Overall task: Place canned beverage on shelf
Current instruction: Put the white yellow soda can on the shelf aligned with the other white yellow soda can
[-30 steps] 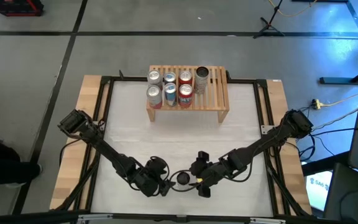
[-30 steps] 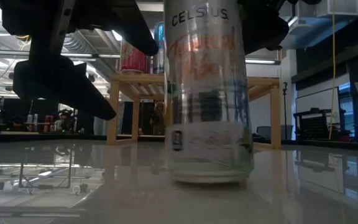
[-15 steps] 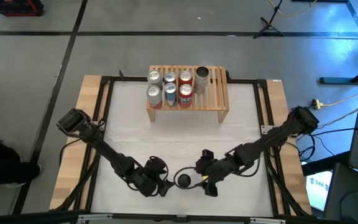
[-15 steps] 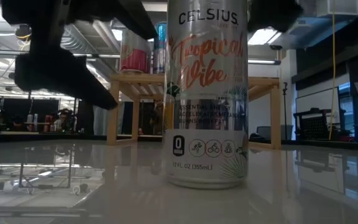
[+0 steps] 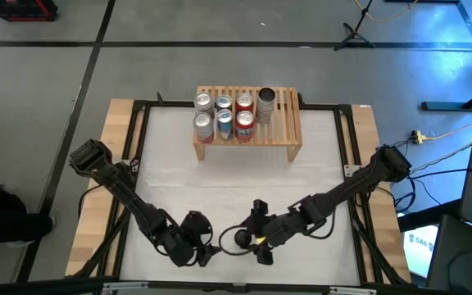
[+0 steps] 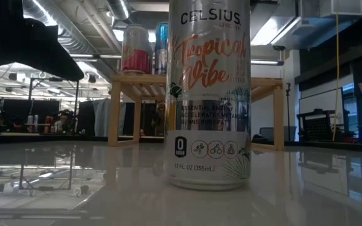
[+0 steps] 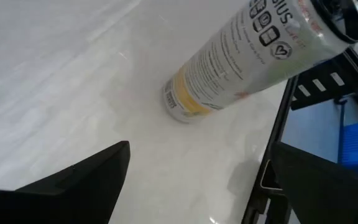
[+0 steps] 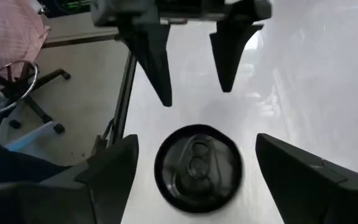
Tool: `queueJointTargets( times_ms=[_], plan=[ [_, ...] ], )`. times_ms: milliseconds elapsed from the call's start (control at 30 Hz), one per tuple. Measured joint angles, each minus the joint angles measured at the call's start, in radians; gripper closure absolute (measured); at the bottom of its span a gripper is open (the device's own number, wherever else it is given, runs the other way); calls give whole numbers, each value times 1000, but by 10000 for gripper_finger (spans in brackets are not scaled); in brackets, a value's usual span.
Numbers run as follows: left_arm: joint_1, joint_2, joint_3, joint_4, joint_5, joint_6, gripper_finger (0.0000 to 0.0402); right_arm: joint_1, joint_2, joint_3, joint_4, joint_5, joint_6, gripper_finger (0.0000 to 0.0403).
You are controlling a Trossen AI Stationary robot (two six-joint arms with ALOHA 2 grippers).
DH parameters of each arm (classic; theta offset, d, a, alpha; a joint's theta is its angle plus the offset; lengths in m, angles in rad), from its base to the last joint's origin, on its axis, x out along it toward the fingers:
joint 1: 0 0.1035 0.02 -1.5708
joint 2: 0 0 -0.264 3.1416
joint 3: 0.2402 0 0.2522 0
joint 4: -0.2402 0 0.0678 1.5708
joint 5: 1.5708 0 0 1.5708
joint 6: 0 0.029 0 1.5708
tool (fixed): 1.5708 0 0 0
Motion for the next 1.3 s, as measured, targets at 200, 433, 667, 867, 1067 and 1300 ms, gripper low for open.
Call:
queueJointTargets(
  times_ms=[200, 433, 667, 867, 1067, 1300],
  plan=[
    [-5, 0, 0, -1, -1, -21, 17, 0, 57, 0, 42, 2, 1, 88],
    [-4, 0, 0, -2, -2, -21, 17, 0, 80, -1, 20, 0, 2, 88],
    [-4, 0, 0, -2, -20, -19, 17, 0, 82, 0, -11, 22, 2, 88],
    [1, 0, 0, -3, -26, -17, 17, 0, 122, -1, 17, 27, 3, 88],
    [1, 0, -1, -3, -26, -17, 17, 0, 138, -1, 38, 17, 3, 112],
    [0, -19, -1, -9, 13, 38, 17, 0, 120, -2, 24, 18, -6, 170]
  ],
)
